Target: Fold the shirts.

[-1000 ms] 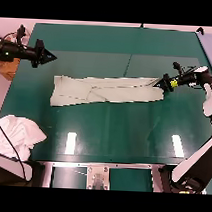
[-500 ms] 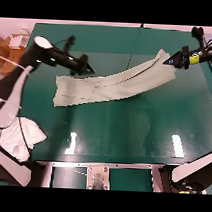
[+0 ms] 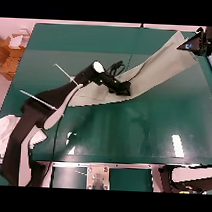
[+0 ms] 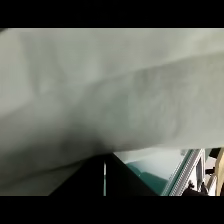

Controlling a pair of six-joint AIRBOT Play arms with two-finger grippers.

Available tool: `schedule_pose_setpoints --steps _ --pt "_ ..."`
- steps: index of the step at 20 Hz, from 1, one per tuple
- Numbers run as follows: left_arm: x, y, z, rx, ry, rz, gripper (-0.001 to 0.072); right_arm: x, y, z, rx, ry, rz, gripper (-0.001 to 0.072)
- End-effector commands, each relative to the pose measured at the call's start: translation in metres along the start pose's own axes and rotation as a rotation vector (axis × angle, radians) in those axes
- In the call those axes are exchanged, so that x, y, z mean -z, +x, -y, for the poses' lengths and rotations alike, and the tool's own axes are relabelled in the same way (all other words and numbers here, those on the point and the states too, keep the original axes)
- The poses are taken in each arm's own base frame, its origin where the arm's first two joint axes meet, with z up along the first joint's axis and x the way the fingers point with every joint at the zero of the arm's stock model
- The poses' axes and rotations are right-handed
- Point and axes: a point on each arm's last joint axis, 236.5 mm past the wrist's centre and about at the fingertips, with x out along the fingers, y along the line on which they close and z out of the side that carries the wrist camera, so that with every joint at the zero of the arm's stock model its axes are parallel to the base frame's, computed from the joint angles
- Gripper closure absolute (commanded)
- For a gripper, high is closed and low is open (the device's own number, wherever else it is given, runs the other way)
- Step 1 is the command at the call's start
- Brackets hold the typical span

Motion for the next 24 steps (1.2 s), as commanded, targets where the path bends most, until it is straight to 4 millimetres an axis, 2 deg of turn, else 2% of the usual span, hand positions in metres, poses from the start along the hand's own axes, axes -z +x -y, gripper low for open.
schedule_pose_setpoints --steps 1,4,5,6,8,9,10,13,16,18,20,22,24 --pt "-0.005 0.025 0.008 0.016 0.008 0.003 0.0680 0.003 -0.008 -0.007 0.032 0.005 0.014 0.0698" --pt "0.007 0.015 0.008 0.026 0.009 -0.059 0.0680 0.009 -0.004 0.009 0.077 0.050 -0.013 0.0698" --pt "0.008 0.006 0.006 0.026 0.006 -0.075 0.0680 0.012 -0.001 0.013 0.078 0.064 -0.025 0.0698" --pt "0.000 -0.004 0.002 0.024 -0.009 -0.057 0.0680 0.015 0.002 0.017 0.075 0.079 -0.036 0.0698" --pt "-0.042 -0.027 -0.014 0.008 -0.083 0.095 0.0680 0.019 0.007 0.019 0.068 0.093 -0.053 0.0698" --pt "-0.064 -0.034 -0.023 0.000 -0.122 0.184 0.0681 0.020 0.009 0.017 0.065 0.089 -0.057 0.0698" --pt "-0.077 -0.035 -0.028 -0.010 -0.129 0.240 0.0681 0.020 0.010 0.014 0.065 0.083 -0.058 0.0698" --pt "-0.077 -0.003 -0.021 -0.020 -0.121 0.282 0.0682 0.019 0.012 0.011 0.063 0.081 -0.057 0.0698" --pt "-0.061 0.026 -0.023 -0.024 -0.144 0.244 0.0681 0.018 0.012 0.010 0.064 0.095 -0.049 0.0698" --pt "-0.053 0.035 -0.027 -0.010 -0.174 0.213 0.0681 0.016 0.012 0.007 0.062 0.091 -0.040 0.0698" --pt "-0.044 0.036 -0.027 -0.007 -0.177 0.173 0.0680 0.017 0.014 0.002 0.059 0.092 -0.043 0.0699" --pt "-0.042 0.016 -0.024 0.022 -0.190 0.130 0.0680 0.017 0.020 -0.002 0.056 0.094 -0.051 0.0698" --pt "-0.050 -0.031 -0.023 0.048 -0.197 0.114 0.0680 0.016 0.031 -0.013 0.048 0.083 -0.055 0.0698"
